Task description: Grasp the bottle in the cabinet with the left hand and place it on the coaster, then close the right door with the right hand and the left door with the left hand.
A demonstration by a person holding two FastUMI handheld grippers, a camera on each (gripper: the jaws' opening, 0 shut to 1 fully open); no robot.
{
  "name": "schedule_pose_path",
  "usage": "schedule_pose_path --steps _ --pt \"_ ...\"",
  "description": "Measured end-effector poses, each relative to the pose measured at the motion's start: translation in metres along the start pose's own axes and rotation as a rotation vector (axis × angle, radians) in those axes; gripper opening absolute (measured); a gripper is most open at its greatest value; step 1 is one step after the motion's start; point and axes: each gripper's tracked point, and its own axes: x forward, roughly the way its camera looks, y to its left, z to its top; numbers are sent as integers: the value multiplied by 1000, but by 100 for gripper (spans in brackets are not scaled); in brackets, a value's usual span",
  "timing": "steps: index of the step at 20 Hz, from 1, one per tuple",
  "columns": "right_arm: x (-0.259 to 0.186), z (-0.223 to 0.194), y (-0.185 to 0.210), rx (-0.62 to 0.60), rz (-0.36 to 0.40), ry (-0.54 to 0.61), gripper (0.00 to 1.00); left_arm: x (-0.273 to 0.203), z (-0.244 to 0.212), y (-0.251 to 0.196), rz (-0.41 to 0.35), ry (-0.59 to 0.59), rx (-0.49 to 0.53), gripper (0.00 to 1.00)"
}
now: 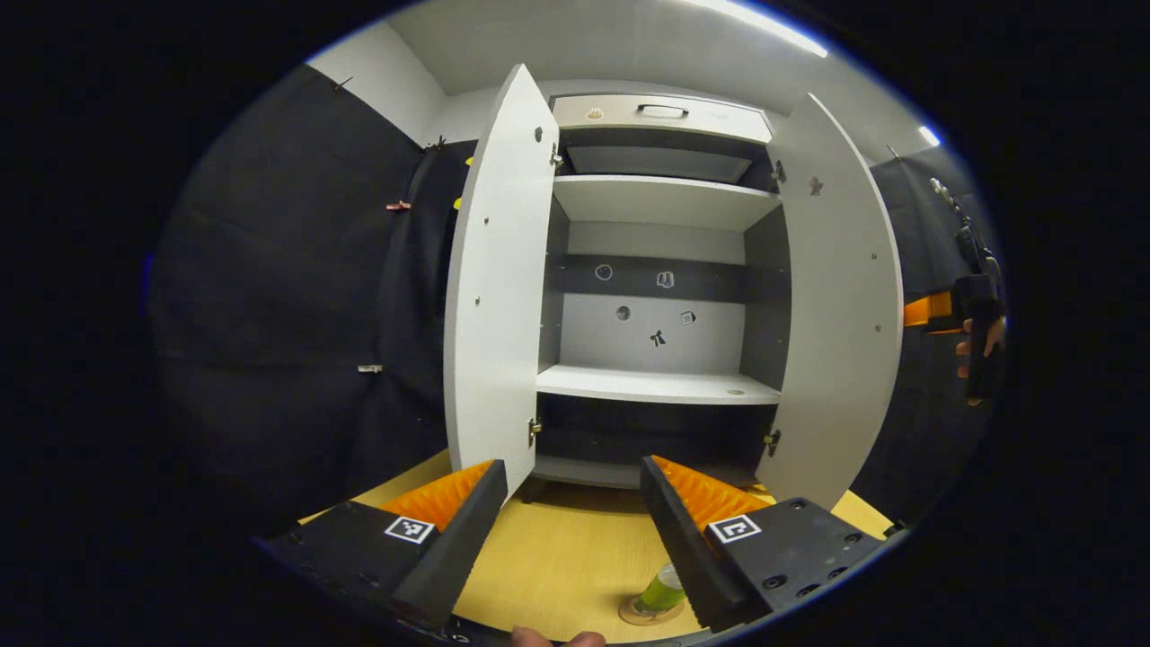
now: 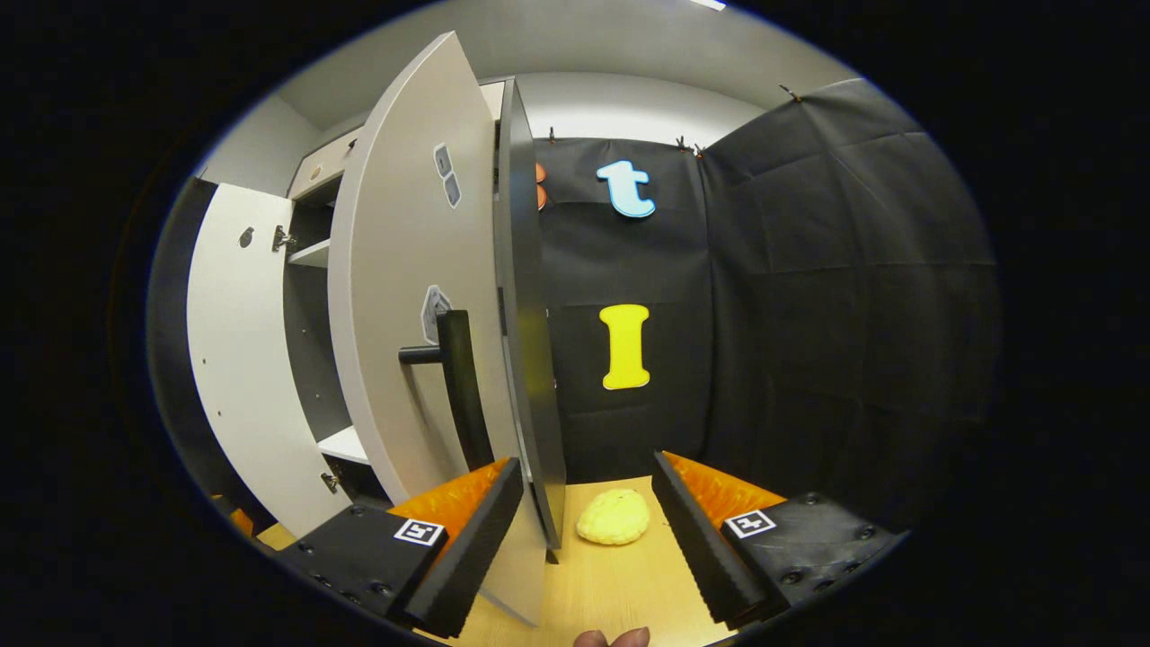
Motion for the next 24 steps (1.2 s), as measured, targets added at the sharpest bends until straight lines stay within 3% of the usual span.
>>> schedule_pose_path --steps 12,20,24 --pt "-5 -7 72 -8 -3 -14 98 12 7 11 -112 30 19 95" --pt "16 -12 124 -8 54 -7 98 21 8 23 -123 24 32 95" --pt "31 -17 169 -2 123 4 98 24 10 33 -127 26 65 95"
